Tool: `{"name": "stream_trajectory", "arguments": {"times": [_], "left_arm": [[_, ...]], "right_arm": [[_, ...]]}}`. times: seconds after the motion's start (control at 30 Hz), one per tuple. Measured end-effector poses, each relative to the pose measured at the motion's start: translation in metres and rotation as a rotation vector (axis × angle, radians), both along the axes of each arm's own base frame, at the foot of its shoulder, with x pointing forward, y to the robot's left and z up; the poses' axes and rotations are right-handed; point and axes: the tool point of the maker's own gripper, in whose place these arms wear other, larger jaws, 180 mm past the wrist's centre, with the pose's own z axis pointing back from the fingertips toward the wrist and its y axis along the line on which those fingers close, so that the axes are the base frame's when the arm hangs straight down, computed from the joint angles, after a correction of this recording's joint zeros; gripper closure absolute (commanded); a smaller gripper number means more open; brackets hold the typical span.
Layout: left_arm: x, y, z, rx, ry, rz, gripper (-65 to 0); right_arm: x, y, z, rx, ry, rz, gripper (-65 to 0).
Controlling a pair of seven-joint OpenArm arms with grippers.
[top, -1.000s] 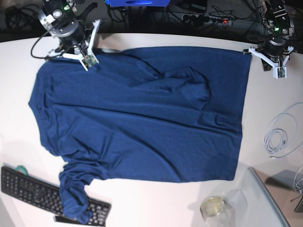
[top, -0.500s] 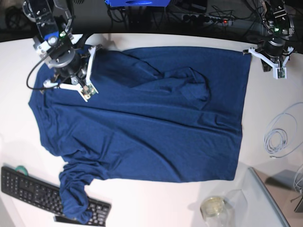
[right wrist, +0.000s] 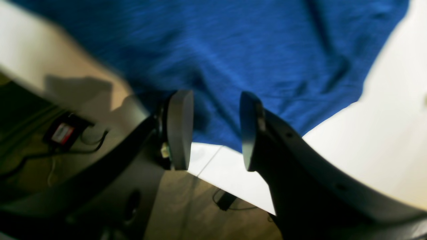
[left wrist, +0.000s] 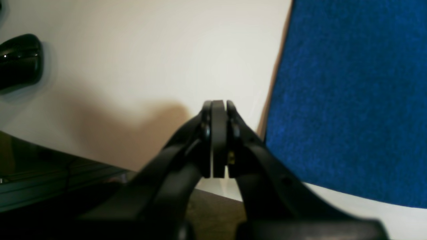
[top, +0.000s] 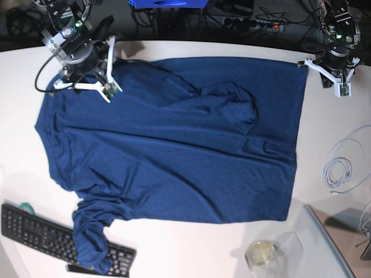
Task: Layout the t-shirt on the table in an organized manner, then fold the t-shirt properly
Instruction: 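Release the shoulder and reposition the right gripper along the collar edge, then grasp the shirt edge with the right gripper and pull it outward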
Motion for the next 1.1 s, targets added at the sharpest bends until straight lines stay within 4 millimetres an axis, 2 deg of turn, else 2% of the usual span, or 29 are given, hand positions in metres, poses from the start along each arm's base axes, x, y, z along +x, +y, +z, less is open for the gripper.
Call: {"name": "stream_trajectory", "arguments": {"times": [0.13,0.33,0.47,0.6,0.77,0.93,1.03,1.1], "left_arm": [[0.000,0.000,0.000,0.000,0.001,0.001,0.0],[0.000,0.000,0.000,0.000,0.001,0.001,0.0],[0.000,0.000,0.000,0.000,0.001,0.001,0.0],[0.000,0.000,0.000,0.000,0.001,0.001,0.0],[0.000,0.000,0.000,0.000,0.001,0.001,0.0],[0.000,0.000,0.000,0.000,0.001,0.001,0.0],[0.000,0.000,0.000,0.001,0.001,0.001,0.0],[-0.001,0.000,0.000,0.001,0.002,0.001,0.0]], "right_arm": [[-0.009,0.002,-0.010,0.001,0.042,0.001,-22.7],[-0.014,0.003,-0.012,0.004,0.050,0.002,-22.8],[-0.016,0.013,-0.015,0.034,0.063,-0.014,-23.1],[-0.016,0.017,-0.017,0.046,0.067,-0.020,-29.3],[-0.020,0.021,-0.023,0.051,0.093,-0.033,-30.6],[-0.031,0.019,-0.049,0.030,0.169,-0.040,-30.0],[-0.032,0.018,-0.051,0.026,0.175,-0.040,-29.3],[-0.032,0.019,-0.051,0.028,0.176,-0.040,-22.7]]}}
